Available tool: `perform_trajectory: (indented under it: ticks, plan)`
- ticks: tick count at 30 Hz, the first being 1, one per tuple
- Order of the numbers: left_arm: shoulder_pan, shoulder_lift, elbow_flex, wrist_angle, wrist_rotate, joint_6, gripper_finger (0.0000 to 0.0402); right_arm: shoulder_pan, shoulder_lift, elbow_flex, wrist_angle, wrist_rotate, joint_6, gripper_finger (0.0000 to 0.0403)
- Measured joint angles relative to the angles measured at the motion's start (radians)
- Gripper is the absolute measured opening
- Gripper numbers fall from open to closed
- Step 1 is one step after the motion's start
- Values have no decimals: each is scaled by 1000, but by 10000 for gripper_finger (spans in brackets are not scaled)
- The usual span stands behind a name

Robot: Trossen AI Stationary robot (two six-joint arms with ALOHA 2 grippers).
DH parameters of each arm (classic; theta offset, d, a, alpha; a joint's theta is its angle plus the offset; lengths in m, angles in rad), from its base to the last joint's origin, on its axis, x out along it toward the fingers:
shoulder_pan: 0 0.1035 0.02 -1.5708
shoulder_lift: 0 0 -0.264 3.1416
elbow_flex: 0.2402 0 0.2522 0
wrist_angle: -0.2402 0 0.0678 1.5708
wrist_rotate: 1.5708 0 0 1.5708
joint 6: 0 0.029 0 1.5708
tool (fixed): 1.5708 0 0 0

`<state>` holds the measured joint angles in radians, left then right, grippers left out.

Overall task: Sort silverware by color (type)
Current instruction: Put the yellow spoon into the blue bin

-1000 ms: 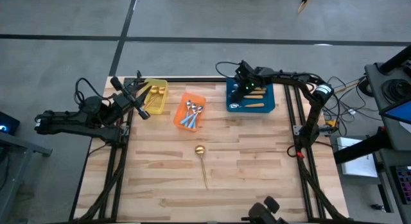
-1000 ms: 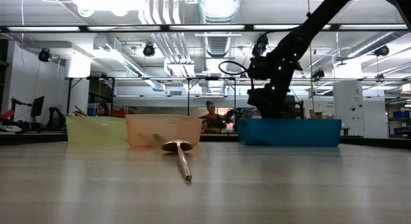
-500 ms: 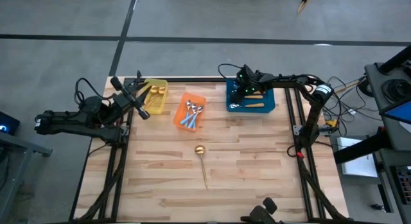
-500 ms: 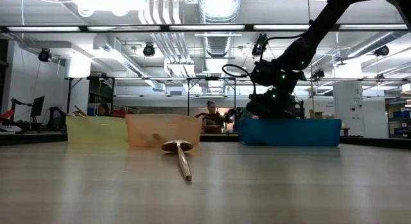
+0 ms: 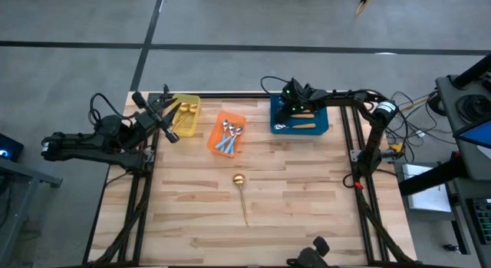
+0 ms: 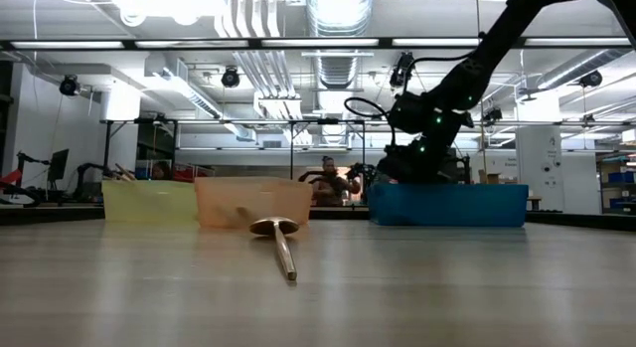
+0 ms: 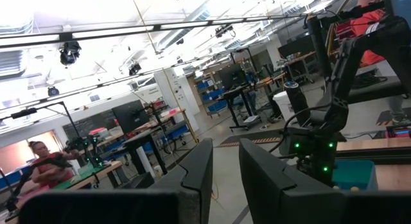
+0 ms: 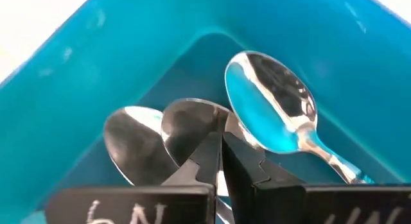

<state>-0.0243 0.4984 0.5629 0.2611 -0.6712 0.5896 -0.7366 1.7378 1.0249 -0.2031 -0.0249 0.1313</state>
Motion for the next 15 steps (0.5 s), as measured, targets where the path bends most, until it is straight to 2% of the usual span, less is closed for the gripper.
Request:
perform_trajectory:
  ticks: [15]
  plan:
    - [0, 0, 0, 0, 0, 0, 59, 21, 0, -14, 97, 0, 50, 9]
